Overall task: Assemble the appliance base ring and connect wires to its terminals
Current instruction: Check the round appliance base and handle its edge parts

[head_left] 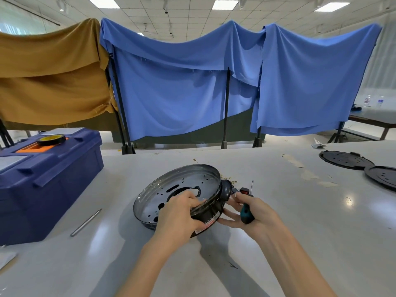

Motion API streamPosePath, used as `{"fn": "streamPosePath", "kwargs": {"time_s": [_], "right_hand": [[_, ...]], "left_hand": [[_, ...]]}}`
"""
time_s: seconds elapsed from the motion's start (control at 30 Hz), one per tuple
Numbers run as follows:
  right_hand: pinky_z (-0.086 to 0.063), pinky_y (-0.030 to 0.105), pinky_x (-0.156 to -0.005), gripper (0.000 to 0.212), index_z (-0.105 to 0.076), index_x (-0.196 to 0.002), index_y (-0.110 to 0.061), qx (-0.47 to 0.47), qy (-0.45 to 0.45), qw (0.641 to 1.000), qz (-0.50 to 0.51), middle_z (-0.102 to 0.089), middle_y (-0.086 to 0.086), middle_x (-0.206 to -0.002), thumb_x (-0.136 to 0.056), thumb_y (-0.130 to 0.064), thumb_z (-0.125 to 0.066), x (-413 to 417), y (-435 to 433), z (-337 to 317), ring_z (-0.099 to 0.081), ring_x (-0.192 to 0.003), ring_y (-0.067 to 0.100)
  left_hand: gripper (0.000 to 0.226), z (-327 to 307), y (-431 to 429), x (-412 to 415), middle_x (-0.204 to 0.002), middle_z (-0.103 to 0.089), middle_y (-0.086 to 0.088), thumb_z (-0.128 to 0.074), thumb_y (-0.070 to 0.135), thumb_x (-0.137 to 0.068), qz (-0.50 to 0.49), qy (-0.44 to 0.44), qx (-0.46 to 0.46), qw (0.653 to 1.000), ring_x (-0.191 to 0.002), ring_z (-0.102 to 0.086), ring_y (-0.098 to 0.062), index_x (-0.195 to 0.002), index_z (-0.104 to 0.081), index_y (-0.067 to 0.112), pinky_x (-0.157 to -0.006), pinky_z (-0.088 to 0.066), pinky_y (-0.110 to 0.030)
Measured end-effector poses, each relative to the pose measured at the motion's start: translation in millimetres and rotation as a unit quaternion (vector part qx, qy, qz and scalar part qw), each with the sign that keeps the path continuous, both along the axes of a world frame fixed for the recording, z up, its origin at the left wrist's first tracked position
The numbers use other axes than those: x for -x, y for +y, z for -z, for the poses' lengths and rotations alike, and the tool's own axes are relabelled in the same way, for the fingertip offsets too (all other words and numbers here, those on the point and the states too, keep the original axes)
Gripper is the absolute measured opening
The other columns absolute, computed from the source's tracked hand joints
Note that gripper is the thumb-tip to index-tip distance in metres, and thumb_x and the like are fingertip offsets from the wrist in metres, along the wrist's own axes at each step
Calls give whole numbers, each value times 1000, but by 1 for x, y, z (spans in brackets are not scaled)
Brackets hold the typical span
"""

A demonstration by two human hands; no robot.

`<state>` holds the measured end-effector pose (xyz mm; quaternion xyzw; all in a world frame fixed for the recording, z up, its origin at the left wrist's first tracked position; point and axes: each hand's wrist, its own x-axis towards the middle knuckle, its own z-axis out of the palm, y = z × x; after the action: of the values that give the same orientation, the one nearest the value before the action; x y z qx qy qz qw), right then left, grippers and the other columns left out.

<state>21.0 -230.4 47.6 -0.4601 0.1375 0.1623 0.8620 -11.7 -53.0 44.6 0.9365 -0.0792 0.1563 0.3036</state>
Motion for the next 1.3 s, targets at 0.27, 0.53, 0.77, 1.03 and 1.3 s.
{"fn": "streamPosePath", "kwargs": {"time_s": [0.27,0.53,0.77,1.03,1.3], "right_hand": [[-53,55,-64,17,-56,-81,-6,-44,-6,999,-14,-73,15,-75,-97,-8,-52,1,4,-9,-66,-87,36],[-55,54,-75,19,-56,-81,-6,-88,-87,992,-23,-73,22,-101,-98,-9,-49,1,10,-29,-71,-93,35],[-58,48,-72,13,-59,-86,-3,-94,-144,985,-16,-70,24,-107,-96,-8,-53,3,23,-34,-69,-100,37],[-57,48,-78,8,-57,-95,0,-67,-155,986,-3,-71,23,-107,-95,-8,-56,2,28,-32,-67,-105,35],[-56,47,-80,11,-57,-102,1,-76,-158,985,1,-70,23,-108,-96,-7,-54,3,27,-33,-66,-108,36]], "left_hand": [[27,-21,21,-4,-88,-61,11,-87,21,-61,43,18,67,997,-83,-60,-15,-86,-77,23,-79,-50,-45],[28,-30,42,-5,-85,-66,13,-90,23,-58,46,-4,198,979,-78,-62,-3,-83,-77,22,-67,-47,-14],[26,-31,53,-4,-85,-69,9,-91,17,-57,65,-37,284,956,-74,-65,-4,-78,-78,27,-64,-44,-9],[31,-27,53,-5,-91,-68,4,-87,27,-53,78,-46,310,947,-85,-66,-16,-82,-79,20,-73,-49,-22],[38,-24,49,-7,-89,-68,8,-91,27,-48,73,-71,300,948,-84,-66,-11,-82,-79,19,-69,-49,-15]]}}
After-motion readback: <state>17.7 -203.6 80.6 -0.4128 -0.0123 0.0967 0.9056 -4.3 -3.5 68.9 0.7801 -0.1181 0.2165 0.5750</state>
